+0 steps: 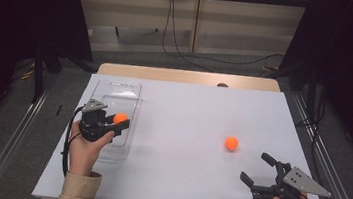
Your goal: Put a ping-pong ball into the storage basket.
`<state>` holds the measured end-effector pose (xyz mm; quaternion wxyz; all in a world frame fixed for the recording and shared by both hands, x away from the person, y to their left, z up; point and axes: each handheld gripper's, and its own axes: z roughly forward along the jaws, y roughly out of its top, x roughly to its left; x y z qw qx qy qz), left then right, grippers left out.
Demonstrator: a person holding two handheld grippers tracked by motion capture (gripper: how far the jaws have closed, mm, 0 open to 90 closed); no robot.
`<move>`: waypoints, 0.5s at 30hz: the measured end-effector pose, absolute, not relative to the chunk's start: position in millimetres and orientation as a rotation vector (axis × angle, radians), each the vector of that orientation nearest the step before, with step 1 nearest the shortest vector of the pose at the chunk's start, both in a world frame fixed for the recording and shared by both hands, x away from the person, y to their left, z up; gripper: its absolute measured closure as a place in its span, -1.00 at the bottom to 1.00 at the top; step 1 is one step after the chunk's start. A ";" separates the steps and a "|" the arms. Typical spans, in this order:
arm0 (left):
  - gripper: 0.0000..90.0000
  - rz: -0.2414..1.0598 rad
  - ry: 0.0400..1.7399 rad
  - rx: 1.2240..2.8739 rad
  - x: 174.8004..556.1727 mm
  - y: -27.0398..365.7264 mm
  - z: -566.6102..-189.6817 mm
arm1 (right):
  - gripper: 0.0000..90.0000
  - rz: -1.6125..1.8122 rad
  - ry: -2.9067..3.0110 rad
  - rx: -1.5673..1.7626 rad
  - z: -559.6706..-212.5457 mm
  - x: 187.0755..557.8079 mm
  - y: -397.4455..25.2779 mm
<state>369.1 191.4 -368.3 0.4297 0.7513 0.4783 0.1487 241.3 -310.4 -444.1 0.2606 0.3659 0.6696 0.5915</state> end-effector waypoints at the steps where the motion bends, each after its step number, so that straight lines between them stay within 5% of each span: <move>1: 0.13 0.373 1.194 1.878 369.2 191.8 -368.6 | -0.94 1.602 1.813 0.990 -444.1 241.3 -310.5; 15: 0.13 0.392 1.200 1.881 370.3 193.2 -370.5 | -0.94 1.603 1.812 0.991 -443.8 241.0 -311.0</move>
